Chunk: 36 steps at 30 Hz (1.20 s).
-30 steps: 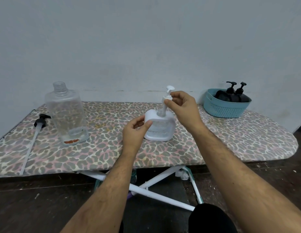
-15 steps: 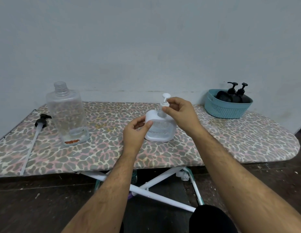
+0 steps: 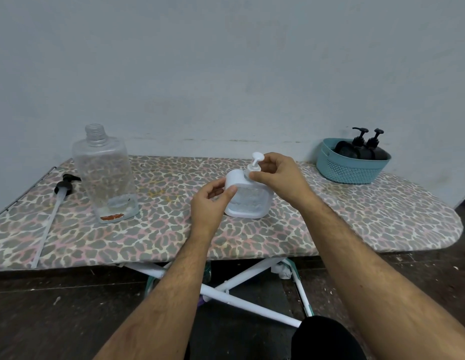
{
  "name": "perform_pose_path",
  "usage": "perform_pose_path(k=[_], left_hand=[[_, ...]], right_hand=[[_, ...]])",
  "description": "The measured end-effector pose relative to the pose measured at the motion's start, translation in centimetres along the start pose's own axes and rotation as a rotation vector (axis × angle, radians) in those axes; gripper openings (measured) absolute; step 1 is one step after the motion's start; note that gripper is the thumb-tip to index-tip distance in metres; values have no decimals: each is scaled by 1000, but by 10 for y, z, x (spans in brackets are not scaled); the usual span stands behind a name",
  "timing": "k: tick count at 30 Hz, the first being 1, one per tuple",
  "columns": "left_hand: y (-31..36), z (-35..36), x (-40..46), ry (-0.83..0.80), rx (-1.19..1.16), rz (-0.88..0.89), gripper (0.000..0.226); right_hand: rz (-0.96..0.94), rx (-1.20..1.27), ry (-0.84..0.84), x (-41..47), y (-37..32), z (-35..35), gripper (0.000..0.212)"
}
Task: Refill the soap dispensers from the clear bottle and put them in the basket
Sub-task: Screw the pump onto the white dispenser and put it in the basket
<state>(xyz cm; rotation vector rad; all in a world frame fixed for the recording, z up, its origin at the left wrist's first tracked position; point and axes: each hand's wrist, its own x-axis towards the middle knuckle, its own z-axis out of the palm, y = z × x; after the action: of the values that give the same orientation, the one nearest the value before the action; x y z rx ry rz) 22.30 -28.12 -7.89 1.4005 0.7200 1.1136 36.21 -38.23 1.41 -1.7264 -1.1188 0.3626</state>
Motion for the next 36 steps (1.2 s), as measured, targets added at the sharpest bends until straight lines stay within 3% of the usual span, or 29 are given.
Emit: perform_pose_path(k=[4,10,19,25,29,32,36], left_hand=[[4,3,-6,7,158,107,57],[2,7,-15,-160,566,421,70],[0,8,-16,-166,616,456,67],[1,8,-16,-152,623,456,61],[1,8,-16,-153,631,446,61],[3,8,-17,-147,638,440,59],[6,7,-18,-130,649,433,59]], right_hand=[[3,14,-38,3,-5,-7,76],[-25,-26,-116,9,-6,-11,71],[-81,-265,-65,8,-12,-3,64],[-44,-99,-136,11,-13,-11,69],[-78,-218,-66,11,-12,-6,60],[-70,-245,-117,10,-11,-5,71],[-9,-31,-216,15,-7,-12,92]])
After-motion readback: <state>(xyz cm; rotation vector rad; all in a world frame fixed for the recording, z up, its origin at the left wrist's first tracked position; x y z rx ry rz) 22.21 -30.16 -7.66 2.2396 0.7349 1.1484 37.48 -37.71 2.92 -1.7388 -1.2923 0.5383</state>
